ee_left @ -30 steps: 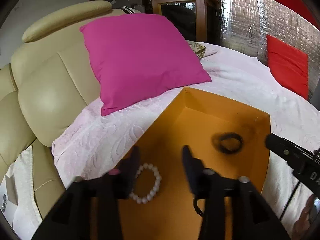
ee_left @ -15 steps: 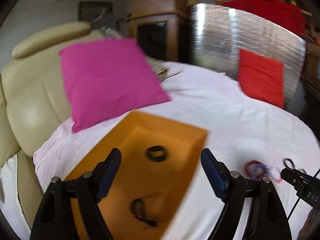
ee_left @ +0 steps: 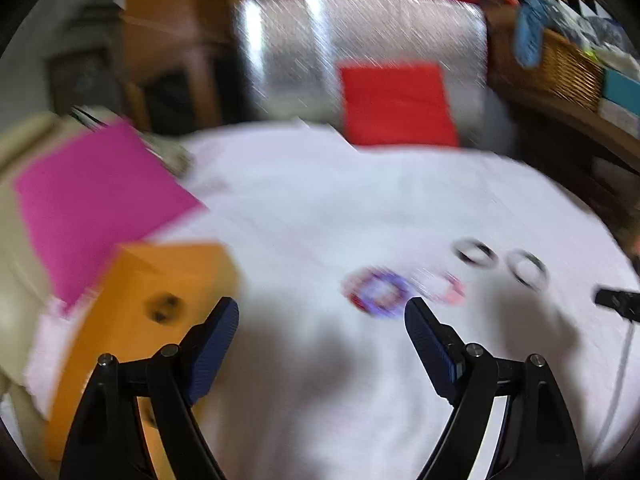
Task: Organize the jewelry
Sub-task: 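Move the open right gripper back toward the silver bangle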
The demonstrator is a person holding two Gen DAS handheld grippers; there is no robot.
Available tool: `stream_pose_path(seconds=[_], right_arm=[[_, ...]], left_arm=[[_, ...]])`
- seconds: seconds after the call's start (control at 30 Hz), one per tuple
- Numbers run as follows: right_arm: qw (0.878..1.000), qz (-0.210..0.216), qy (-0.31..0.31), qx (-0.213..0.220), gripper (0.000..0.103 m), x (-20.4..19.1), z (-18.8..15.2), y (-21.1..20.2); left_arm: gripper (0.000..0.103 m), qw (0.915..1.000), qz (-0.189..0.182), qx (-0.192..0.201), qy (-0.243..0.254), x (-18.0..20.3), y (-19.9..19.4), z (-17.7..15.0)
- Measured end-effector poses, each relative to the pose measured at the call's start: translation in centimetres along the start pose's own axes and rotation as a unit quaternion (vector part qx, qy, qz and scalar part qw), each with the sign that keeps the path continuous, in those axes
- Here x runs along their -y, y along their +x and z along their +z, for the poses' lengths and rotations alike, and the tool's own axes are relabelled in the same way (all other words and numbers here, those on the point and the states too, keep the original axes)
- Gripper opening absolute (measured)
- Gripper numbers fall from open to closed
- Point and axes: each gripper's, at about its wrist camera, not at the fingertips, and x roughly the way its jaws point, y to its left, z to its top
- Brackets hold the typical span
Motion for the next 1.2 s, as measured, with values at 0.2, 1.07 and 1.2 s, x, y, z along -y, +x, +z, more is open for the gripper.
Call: stream_pose_path(seconds=[0.2, 1.07, 1.2], right_arm=[[1.000, 0.003, 0.027, 0.009, 0.054, 2.4, 0.6, 0.6], [0.987, 0.150, 0.051, 0.035, 0.054, 5.8, 3.0, 6.4], [0.990, 0.137, 0.010, 0.019, 0.051, 4.3, 3.2, 8.0]], left_arm=[[0.085, 0.9966, -0.069, -0.045, -0.008, 2.0, 1.6, 0.2], [0.086, 0.9922, 0.105, -0.066, -0.012, -0.5, 8.4, 0.7], [0.086, 0.9940, 0.085, -0.065, -0.025, -0.6, 8.7, 0.8]])
